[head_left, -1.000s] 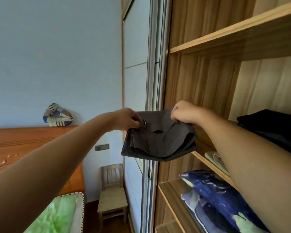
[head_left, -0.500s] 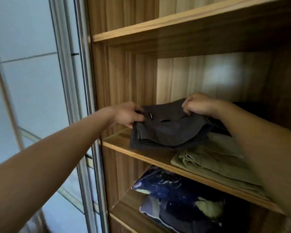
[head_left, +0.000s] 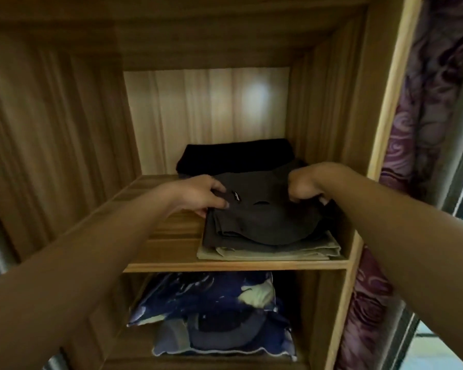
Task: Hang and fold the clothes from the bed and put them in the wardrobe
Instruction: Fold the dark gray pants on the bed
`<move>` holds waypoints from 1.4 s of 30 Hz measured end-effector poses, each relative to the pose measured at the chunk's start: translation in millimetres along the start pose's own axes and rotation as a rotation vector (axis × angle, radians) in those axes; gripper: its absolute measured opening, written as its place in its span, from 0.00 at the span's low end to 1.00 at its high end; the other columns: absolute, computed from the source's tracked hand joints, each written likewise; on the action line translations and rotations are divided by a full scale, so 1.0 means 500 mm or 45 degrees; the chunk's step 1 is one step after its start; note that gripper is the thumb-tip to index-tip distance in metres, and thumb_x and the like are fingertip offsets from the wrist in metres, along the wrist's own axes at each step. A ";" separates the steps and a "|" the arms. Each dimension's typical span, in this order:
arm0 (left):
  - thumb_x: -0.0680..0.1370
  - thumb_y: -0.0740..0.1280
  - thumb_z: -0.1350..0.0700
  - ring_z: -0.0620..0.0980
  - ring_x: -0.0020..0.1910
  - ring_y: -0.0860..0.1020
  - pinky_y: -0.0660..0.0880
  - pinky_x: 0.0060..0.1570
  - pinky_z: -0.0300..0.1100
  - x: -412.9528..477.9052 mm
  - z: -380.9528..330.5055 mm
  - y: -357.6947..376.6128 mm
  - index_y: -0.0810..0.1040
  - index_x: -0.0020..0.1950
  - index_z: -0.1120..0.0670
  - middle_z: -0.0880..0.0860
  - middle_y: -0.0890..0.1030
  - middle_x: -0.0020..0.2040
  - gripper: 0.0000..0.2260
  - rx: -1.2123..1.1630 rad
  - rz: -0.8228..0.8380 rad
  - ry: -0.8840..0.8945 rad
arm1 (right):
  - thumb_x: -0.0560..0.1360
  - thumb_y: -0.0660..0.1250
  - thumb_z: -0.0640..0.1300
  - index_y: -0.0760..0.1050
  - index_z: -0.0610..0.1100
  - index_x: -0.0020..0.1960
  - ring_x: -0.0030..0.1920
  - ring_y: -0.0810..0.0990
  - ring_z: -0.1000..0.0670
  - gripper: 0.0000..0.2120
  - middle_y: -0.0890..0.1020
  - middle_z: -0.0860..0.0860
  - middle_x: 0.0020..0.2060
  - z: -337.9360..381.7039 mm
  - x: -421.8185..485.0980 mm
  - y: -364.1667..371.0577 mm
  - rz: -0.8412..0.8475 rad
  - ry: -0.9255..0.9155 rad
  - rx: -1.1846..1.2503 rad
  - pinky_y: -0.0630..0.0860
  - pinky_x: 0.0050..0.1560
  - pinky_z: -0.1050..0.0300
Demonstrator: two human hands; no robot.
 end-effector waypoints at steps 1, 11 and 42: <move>0.79 0.72 0.55 0.48 0.53 0.80 0.82 0.49 0.44 0.002 0.009 0.004 0.71 0.74 0.54 0.50 0.79 0.56 0.24 -0.006 0.002 0.014 | 0.79 0.63 0.41 0.67 0.38 0.73 0.48 0.81 0.39 0.23 0.73 0.39 0.61 -0.004 0.001 0.011 0.023 0.020 -0.009 0.82 0.42 0.49; 0.79 0.72 0.50 0.48 0.55 0.80 0.82 0.49 0.43 0.002 0.026 0.002 0.68 0.77 0.46 0.50 0.77 0.59 0.27 0.004 0.115 -0.056 | 0.80 0.66 0.42 0.67 0.39 0.74 0.45 0.79 0.43 0.24 0.70 0.38 0.69 -0.007 -0.003 0.014 0.134 0.138 -0.084 0.83 0.39 0.56; 0.85 0.57 0.44 0.52 0.76 0.65 0.59 0.69 0.39 -0.013 -0.025 0.078 0.69 0.77 0.48 0.52 0.68 0.77 0.22 0.450 -0.003 0.152 | 0.81 0.46 0.68 0.76 0.47 0.68 0.65 0.75 0.39 0.34 0.74 0.42 0.68 0.053 0.000 0.118 -0.400 -0.315 0.027 0.73 0.63 0.44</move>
Point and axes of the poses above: each hand's wrist, its own x-axis towards the middle knuckle, its own y-axis out of the palm, z = x × y, the point moved 2 cm from there along x, towards the middle knuckle
